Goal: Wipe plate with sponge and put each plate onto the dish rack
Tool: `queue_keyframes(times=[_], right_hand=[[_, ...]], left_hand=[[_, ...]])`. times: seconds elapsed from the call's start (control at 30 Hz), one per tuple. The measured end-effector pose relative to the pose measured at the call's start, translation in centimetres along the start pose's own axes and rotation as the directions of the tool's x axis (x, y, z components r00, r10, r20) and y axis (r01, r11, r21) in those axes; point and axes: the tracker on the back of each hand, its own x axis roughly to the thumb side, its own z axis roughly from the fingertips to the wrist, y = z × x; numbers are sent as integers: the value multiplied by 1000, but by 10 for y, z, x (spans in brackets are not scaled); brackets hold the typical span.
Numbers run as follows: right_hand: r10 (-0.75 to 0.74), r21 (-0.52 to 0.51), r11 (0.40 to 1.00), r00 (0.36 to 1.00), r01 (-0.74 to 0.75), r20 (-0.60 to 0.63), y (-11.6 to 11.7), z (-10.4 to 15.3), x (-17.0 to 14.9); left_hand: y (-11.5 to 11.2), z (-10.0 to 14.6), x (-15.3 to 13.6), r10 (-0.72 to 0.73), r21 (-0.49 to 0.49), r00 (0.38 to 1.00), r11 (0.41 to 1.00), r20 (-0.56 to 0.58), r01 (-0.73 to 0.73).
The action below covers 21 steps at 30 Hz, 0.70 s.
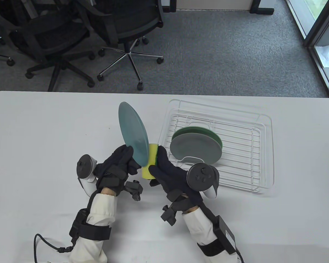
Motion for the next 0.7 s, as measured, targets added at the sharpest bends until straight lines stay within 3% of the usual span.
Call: queue_keyframes(times=[0.13, 0.33, 0.47, 0.7], right_hand=[[147, -95, 985, 989, -144, 22, -10, 6, 15], [339, -302, 896, 941, -326, -9, -22, 13, 20], [279, -345, 900, 960, -267, -15, -33, 15, 12], [37, -344, 938, 999, -42, -21, -51, 13, -11]], left_hand=[[-2, 0, -1, -47, 0, 999, 999, 2, 47], [-9, -2, -3, -140, -27, 990, 990, 6, 140], [-13, -2, -4, -180, -56, 984, 982, 13, 180], [-23, -2, -2, -262, -117, 964, 957, 50, 266]])
